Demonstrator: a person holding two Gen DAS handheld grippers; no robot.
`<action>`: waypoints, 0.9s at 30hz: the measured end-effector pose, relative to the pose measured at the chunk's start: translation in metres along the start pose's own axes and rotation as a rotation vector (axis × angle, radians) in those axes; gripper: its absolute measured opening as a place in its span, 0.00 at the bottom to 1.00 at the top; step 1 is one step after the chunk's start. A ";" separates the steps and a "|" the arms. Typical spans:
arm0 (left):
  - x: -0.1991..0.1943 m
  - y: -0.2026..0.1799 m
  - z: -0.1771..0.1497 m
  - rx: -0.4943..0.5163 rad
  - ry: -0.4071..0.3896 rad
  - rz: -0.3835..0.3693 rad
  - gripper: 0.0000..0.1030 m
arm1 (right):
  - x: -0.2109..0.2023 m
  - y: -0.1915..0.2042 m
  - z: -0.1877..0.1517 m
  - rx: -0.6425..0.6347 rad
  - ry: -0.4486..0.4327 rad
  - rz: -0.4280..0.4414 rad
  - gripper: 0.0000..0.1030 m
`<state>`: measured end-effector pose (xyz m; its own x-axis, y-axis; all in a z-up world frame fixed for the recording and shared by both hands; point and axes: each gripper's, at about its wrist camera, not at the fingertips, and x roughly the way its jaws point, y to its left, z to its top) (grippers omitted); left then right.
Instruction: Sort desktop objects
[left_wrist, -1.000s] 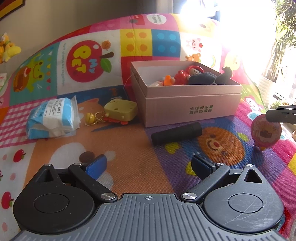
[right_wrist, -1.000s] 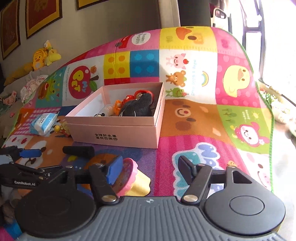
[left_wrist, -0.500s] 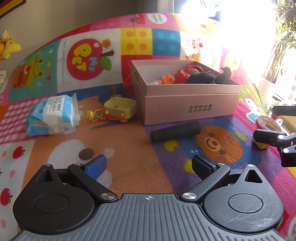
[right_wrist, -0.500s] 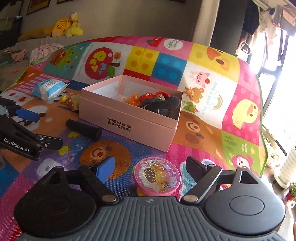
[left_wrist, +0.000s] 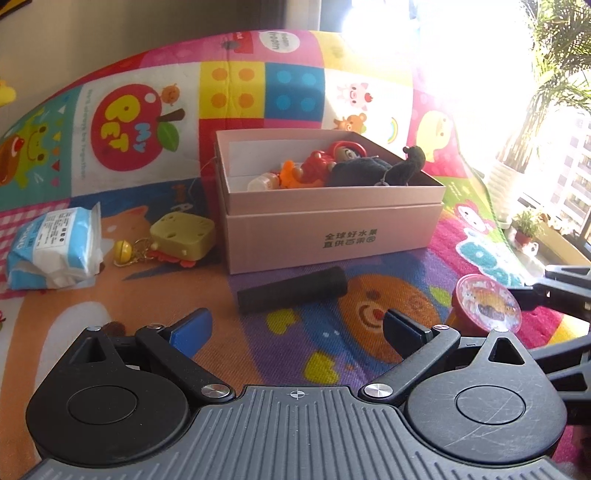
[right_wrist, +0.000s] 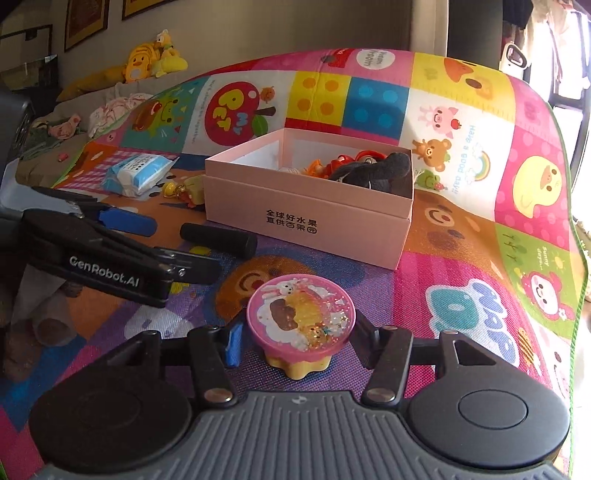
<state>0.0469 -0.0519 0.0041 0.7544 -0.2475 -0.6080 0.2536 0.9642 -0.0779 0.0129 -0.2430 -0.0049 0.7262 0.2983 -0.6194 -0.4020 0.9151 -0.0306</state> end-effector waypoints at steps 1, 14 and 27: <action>0.004 -0.001 0.003 -0.003 0.003 -0.007 0.98 | 0.000 -0.002 0.000 0.010 0.003 -0.002 0.70; 0.039 -0.004 0.017 0.002 0.045 0.040 0.87 | -0.007 0.010 -0.001 -0.056 -0.021 0.006 0.95; 0.032 0.000 0.015 0.041 0.043 0.065 0.54 | -0.004 0.008 -0.001 -0.031 -0.009 -0.020 0.95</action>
<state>0.0796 -0.0614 -0.0035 0.7436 -0.1791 -0.6442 0.2298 0.9732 -0.0053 0.0058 -0.2372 -0.0037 0.7392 0.2827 -0.6113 -0.4046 0.9120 -0.0675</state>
